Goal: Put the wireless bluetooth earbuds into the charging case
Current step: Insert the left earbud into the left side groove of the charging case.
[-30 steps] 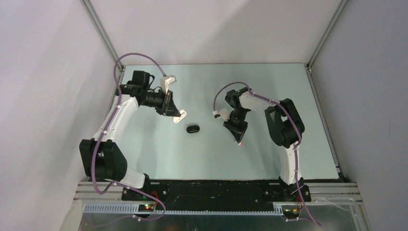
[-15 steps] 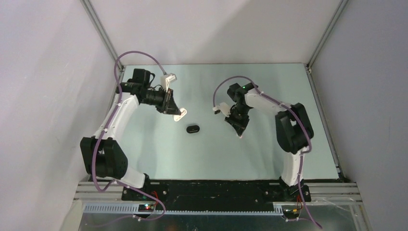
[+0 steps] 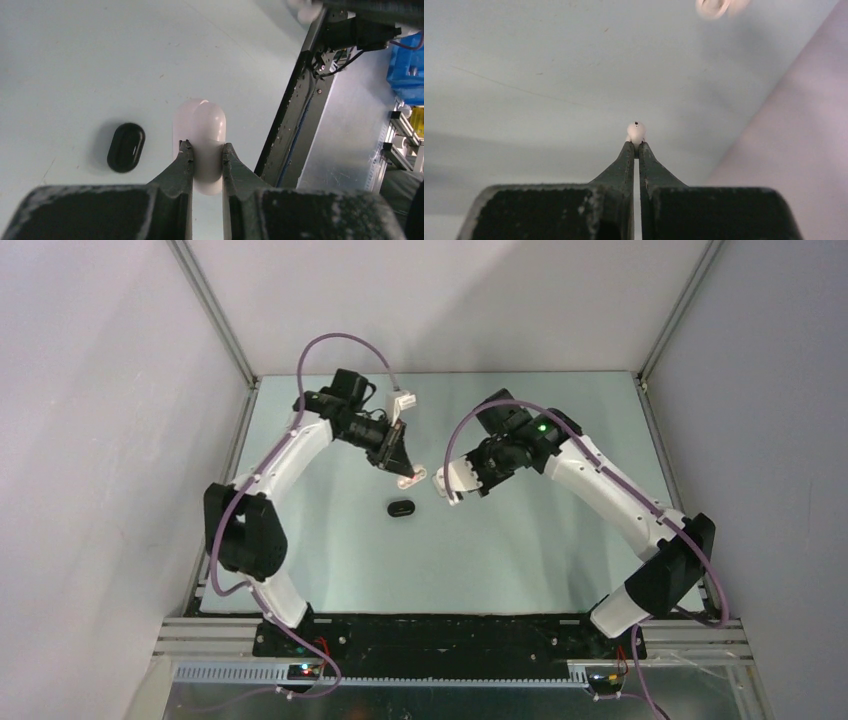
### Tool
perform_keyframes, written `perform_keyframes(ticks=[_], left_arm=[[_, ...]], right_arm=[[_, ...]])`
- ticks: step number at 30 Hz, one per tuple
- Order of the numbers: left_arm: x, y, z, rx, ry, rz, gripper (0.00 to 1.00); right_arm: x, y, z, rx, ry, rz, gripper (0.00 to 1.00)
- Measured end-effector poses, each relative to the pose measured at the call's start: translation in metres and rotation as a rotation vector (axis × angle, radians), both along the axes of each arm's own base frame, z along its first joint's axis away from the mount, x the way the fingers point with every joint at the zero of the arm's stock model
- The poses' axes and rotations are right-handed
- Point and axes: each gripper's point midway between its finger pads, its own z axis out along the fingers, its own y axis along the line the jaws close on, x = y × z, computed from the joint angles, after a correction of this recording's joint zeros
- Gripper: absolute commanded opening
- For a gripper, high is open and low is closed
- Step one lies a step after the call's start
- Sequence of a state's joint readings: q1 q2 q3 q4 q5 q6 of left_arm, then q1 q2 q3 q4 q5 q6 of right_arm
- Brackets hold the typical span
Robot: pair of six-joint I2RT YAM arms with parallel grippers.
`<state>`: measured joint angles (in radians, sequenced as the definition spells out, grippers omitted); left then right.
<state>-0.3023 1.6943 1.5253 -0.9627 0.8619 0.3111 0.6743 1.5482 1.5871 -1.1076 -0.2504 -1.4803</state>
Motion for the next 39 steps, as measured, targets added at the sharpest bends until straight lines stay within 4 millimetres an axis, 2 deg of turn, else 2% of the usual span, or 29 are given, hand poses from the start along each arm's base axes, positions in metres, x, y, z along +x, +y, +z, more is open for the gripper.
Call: perform_keyframes(ticks=[5, 10, 16, 21, 29, 39], left_arm=[[0.008, -0.024, -0.002, 0.005, 0.017, -0.033, 0.00], [0.015, -0.041, -0.001, 0.020, 0.027, -0.023, 0.00], [0.000, -0.064, -0.003, 0.059, 0.040, -0.041, 0.00], [-0.008, -0.073, -0.001, 0.049, 0.096, -0.024, 0.00], [-0.016, -0.075, -0.005, 0.023, 0.229, 0.029, 0.00], [-0.020, -0.080, 0.001, -0.013, 0.287, 0.037, 0.00]], right_arm=[[-0.004, 0.035, 0.013, -0.013, -0.089, 0.155, 0.00], [-0.012, 0.053, 0.015, -0.020, -0.118, 0.235, 0.00], [-0.016, 0.066, 0.016, -0.040, -0.146, 0.270, 0.00], [-0.025, 0.079, 0.019, -0.026, -0.127, 0.266, 0.00], [-0.032, 0.083, 0.009, -0.063, -0.036, 0.246, 0.00], [-0.037, 0.081, -0.005, -0.119, 0.025, 0.233, 0.00]])
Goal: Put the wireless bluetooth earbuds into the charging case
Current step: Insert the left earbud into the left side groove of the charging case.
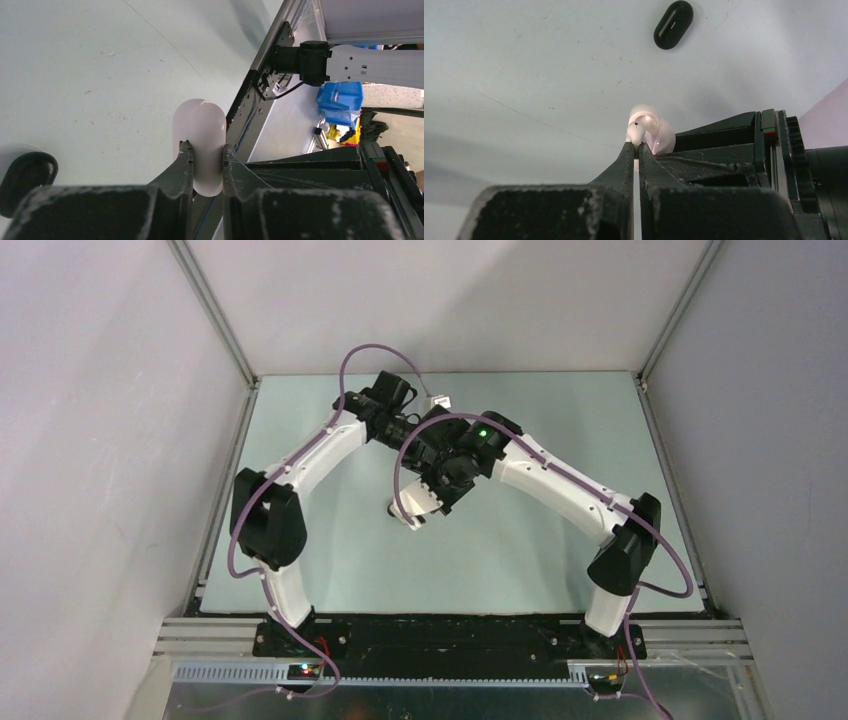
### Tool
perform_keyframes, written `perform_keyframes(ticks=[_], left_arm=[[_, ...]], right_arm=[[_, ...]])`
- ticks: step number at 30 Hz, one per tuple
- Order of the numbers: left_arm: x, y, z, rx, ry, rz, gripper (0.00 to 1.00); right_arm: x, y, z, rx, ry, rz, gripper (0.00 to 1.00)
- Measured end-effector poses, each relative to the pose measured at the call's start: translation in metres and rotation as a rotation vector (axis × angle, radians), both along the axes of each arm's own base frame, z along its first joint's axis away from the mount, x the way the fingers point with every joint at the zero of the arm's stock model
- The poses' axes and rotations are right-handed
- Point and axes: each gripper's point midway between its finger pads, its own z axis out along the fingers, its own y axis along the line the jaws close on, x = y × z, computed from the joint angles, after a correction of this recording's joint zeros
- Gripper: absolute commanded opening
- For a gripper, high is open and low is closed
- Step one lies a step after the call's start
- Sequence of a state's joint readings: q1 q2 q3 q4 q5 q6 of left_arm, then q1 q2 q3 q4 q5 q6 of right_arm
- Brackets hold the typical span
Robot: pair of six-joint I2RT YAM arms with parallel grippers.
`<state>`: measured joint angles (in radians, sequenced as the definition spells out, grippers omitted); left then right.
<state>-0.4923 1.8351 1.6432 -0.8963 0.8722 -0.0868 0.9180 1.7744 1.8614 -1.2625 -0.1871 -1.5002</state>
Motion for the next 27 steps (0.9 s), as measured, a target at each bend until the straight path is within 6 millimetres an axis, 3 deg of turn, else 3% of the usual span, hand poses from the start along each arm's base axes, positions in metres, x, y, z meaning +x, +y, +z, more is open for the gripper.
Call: perform_keyframes(ticks=[27], left_arm=[[-0.0058, -0.0016, -0.0012, -0.031, 0.059, -0.002, 0.00]], right_arm=[[0.0027, 0.0005, -0.0084, -0.074, -0.042, -0.030, 0.00]])
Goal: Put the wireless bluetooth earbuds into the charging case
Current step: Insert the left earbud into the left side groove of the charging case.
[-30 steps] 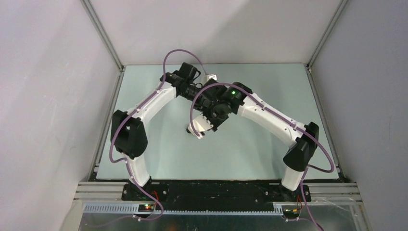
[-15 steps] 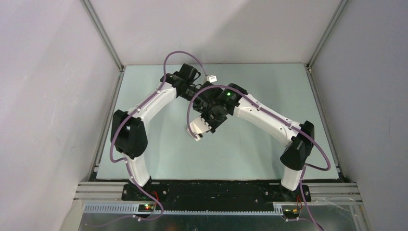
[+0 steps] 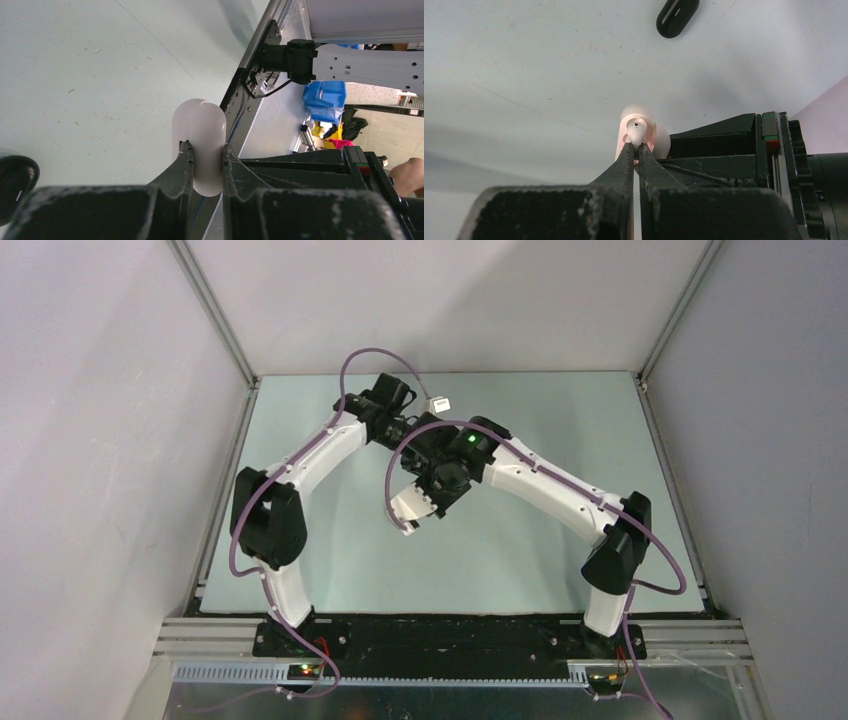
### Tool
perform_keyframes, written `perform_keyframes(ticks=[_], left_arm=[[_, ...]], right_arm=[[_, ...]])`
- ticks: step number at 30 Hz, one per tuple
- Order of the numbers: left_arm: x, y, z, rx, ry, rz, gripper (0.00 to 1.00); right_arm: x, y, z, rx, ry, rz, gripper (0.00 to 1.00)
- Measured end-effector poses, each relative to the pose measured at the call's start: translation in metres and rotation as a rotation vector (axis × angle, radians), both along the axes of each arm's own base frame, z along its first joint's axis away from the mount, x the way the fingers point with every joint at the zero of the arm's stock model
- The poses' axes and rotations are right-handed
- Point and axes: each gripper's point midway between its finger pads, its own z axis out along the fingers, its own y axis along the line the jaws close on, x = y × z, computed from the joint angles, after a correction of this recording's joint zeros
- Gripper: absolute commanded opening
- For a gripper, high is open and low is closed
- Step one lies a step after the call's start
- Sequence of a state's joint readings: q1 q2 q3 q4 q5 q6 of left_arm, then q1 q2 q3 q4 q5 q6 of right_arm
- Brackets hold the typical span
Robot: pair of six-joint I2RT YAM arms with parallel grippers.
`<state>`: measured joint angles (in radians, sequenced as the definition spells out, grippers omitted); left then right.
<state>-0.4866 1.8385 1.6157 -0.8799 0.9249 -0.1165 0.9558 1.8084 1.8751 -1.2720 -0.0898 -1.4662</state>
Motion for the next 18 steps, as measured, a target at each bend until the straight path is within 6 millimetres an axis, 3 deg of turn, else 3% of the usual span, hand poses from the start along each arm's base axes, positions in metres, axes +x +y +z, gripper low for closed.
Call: perform_keyframes(ticks=[18], left_arm=[[-0.0001, 0.0004, 0.0009, -0.033, 0.052, 0.009, 0.00]], right_arm=[[-0.0001, -0.0038, -0.0031, -0.088, 0.017, -0.038, 0.00]])
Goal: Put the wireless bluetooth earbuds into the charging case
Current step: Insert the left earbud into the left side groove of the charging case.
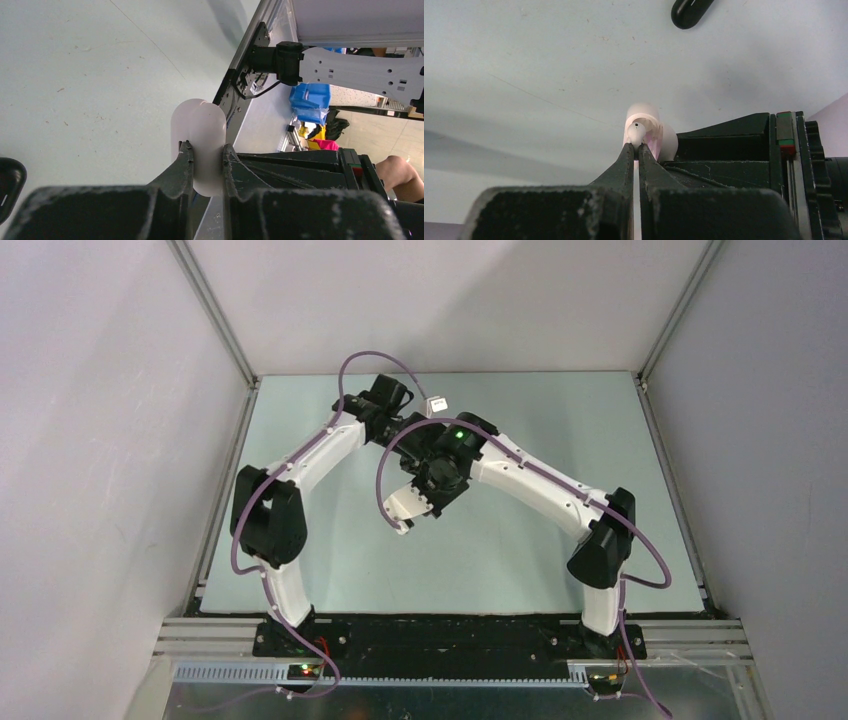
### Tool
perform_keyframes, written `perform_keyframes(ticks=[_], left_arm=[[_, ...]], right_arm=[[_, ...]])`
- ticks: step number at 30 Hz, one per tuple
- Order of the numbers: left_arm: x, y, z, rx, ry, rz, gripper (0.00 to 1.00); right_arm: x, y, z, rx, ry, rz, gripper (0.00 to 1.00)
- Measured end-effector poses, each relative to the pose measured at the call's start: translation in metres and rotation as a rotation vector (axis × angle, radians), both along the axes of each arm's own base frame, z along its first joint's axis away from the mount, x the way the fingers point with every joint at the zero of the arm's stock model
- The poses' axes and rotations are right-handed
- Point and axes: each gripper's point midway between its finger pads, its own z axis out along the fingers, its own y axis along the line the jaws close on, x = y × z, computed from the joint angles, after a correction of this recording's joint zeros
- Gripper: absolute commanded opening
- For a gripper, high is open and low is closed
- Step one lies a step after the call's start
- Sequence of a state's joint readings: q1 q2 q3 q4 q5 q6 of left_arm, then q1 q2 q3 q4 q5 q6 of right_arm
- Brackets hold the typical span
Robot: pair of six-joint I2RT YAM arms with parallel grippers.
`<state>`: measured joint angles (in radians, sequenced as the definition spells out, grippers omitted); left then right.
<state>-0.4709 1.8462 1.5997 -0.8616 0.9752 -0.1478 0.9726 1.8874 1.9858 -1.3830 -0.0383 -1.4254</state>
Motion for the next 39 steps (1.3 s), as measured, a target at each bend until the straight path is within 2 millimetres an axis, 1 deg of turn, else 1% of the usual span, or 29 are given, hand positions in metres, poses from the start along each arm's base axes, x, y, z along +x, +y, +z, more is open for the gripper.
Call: perform_keyframes(ticks=[6, 16, 23, 27, 30, 32, 39], left_arm=[[0.0012, -0.0004, 0.0012, -0.009, 0.002, 0.002, 0.00], [0.0001, -0.0014, 0.0046, -0.037, 0.014, -0.006, 0.00], [-0.0009, -0.0009, 0.0034, -0.048, 0.025, -0.009, 0.00], [0.0005, -0.0012, 0.0031, -0.051, 0.020, -0.008, 0.00], [0.0019, -0.0010, 0.0024, -0.051, 0.020, -0.006, 0.00], [0.0028, -0.0004, 0.0026, -0.052, 0.019, -0.004, 0.00], [0.0067, -0.0001, 0.0052, -0.070, 0.014, 0.002, 0.00]], right_arm=[[0.0008, -0.0009, 0.0002, -0.005, -0.006, -0.013, 0.01], [0.0014, 0.0008, 0.0008, 0.002, -0.016, -0.054, 0.01], [0.0028, 0.0010, -0.0012, -0.010, -0.028, -0.068, 0.03], [0.0044, 0.0008, -0.0019, -0.013, -0.036, -0.089, 0.10], [0.0052, 0.0011, -0.0027, -0.014, -0.040, -0.100, 0.13], [0.0060, 0.0017, -0.0027, -0.010, -0.043, -0.109, 0.17], [0.0092, 0.0064, -0.0048, 0.008, -0.053, -0.115, 0.25]])
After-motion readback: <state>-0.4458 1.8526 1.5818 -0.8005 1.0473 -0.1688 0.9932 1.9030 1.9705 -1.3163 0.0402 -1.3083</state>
